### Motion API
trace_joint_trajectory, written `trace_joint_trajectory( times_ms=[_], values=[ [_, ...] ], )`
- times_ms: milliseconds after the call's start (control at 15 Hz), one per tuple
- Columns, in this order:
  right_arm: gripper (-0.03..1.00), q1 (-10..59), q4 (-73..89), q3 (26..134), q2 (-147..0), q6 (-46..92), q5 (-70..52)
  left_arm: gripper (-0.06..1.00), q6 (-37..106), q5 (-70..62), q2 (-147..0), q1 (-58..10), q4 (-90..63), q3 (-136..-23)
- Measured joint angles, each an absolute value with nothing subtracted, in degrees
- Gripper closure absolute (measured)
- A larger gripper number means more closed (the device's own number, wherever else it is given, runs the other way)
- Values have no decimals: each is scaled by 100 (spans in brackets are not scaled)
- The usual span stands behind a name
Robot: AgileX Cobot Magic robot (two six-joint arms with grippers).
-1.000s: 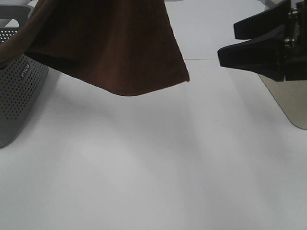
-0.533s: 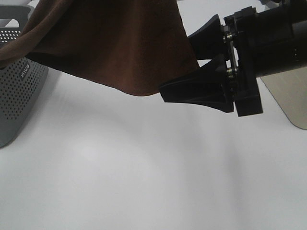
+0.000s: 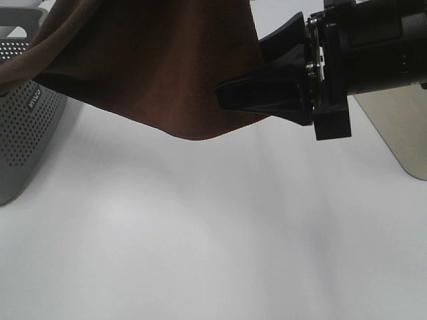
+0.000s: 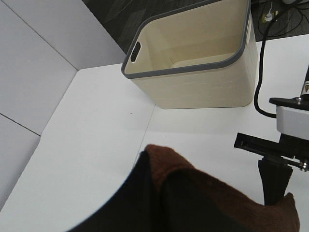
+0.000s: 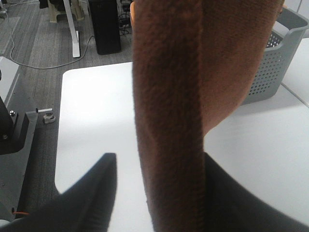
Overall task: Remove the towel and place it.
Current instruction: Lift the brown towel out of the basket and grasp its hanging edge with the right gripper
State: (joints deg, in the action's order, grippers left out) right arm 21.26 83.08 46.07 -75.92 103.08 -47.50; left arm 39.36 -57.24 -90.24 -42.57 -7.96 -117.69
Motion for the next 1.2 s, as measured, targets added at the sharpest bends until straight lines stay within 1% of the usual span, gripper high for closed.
trace_joint_trajectory(
  times_ms=[133,267,333,533,667,733,867,1000,1067,1200],
  values=[
    [70,2126,8319,4607,-7592,10302,-4721,94,3936,-5724,-9024,-4257,-905,-11769],
    [92,2126,8308,4607,-7592,10187,-4721,94,3930,-5724,-9024,-4257,-957,-11769],
    [96,2126,8251,4607,-7592,10118,-4727,94,3930,-5724,-9024,-4257,-957,-11769],
    [96,2126,8319,4607,-7592,9780,-4584,94,3930,-5724,-9024,-4257,-974,-11769],
    [96,2126,8205,4664,-7597,8881,-4022,94,3930,-5724,-9024,-4257,-974,-11769],
    [96,2126,7804,4882,-7597,8170,-3856,94,3930,-5724,-9024,-4257,-963,-11769],
    [96,2126,6274,5626,-7603,6537,-3896,94,3930,-5724,-9024,-4257,-814,-11769],
    [96,2126,4297,6767,-7609,4509,-4280,94,3930,-5684,-9024,-4257,-527,-11769],
    [96,2126,3421,7328,-7643,3707,-4601,94,3930,-5506,-9024,-4257,-327,-11769],
    [96,2126,1994,8520,-7907,2618,-5134,94,3930,-4962,-9030,-4269,109,-11769]
  ],
)
